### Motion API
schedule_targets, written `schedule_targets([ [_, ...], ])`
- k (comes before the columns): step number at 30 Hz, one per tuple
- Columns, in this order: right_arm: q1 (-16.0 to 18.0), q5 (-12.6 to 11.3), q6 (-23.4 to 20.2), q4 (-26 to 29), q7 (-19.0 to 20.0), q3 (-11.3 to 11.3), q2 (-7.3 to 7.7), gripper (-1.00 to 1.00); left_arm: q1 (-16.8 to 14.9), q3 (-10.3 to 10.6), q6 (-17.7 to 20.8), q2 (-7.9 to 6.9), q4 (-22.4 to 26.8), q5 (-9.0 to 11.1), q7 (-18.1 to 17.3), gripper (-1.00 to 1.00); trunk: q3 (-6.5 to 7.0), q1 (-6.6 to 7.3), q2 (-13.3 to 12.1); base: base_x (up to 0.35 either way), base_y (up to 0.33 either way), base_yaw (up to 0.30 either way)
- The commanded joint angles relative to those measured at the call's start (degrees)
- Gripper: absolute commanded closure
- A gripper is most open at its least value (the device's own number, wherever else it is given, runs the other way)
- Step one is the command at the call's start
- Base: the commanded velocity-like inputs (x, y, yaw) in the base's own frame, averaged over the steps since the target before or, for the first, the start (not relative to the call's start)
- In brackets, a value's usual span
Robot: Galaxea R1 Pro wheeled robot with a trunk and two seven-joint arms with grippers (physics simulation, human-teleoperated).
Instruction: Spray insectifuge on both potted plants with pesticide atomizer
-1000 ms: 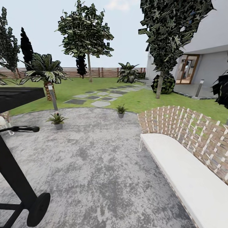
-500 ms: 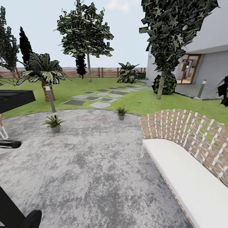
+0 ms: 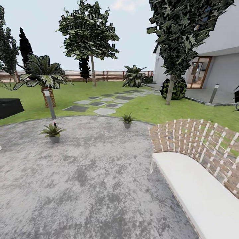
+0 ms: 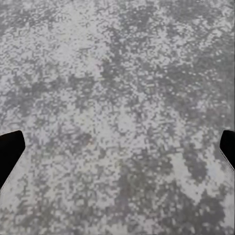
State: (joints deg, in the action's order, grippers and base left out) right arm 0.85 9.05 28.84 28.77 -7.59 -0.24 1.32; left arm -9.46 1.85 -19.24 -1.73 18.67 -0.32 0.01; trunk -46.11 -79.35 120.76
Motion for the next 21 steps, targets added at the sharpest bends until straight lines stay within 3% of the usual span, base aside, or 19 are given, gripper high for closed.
schedule_targets([
  [1, 0.03, 0.61, 0.08, -0.03, -0.42, -0.02, 0.0, -1.0, -0.03, 0.18, -0.19, -0.03, -0.04, -0.03, 0.03, -1.0, -0.06, -0.03, 0.02, 0.34, 0.0, 0.0],
  [21, 0.03, 0.62, 0.08, -0.1, -0.41, -0.02, -0.01, -1.0, -0.03, 0.18, -0.19, -0.03, -0.04, -0.03, -0.01, -1.0, -0.06, -0.03, 0.02, 0.34, 0.0, 0.0],
])
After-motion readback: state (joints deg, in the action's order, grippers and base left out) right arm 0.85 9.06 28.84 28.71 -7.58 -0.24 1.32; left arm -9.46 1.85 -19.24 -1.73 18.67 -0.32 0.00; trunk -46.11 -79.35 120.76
